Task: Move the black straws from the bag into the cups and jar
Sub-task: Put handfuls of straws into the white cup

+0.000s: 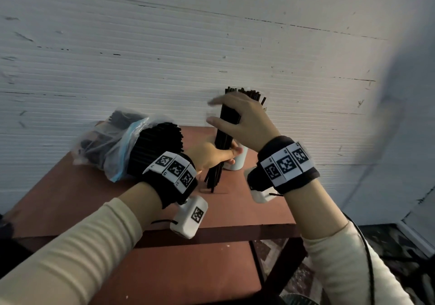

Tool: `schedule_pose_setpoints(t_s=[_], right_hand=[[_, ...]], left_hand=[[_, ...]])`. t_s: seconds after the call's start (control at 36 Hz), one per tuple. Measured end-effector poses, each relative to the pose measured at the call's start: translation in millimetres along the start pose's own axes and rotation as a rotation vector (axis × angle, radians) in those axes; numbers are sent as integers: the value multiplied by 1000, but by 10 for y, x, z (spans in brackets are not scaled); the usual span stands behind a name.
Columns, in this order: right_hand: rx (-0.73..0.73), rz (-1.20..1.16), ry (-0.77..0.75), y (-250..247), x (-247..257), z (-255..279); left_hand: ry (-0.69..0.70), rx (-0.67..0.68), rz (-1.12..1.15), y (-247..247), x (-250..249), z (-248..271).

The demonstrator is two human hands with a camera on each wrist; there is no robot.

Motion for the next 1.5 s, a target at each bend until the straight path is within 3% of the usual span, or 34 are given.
schedule_pose_setpoints(t_s=[0.19, 0.31, 0.39, 0.47, 0.56, 0.69, 0.83, 0.89, 1.08, 1.22, 1.5], right_hand=[[-79, -71, -34, -21, -24, 52], [-160, -120, 76, -134, -99, 117], [-204, -165, 192, -246, -174, 185], [2, -266, 304, -197, -240, 207], [242, -321, 259, -74, -222, 243], [157, -383, 252, -264, -242, 198], [-101, -357, 300, -641, -464, -24], [-190, -344, 325, -779, -569, -110], [-162, -214, 386, -808, -801, -361], [-117, -92, 395, -717, -888, -485], [-20, 237, 252, -371, -907, -449]], left_hand=[[-123, 110, -96, 50, 207, 15], [-66, 22, -45, -9, 86, 33], [15, 66, -19, -8, -39, 29], [93, 210, -133, 73, -207, 69], [134, 249, -239, 124, -258, 67], [137, 103, -130, 97, -244, -39], [199, -317, -68, -72, -346, -127], [174, -356, -81, -90, -324, -202], [-64, -204, -89, 12, 45, -609], [-67, -135, -81, 15, 95, -742], [22, -57, -96, 14, 72, -793]])
Point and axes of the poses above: each hand's wrist, its own z-axis away from the middle knuckle, its own y-axis out of the palm, x = y × z, the point moved 6 cm from there along -z, towards the middle knuckle, and after that the axes turned 1 degree about -z, right-handed, at the moved point
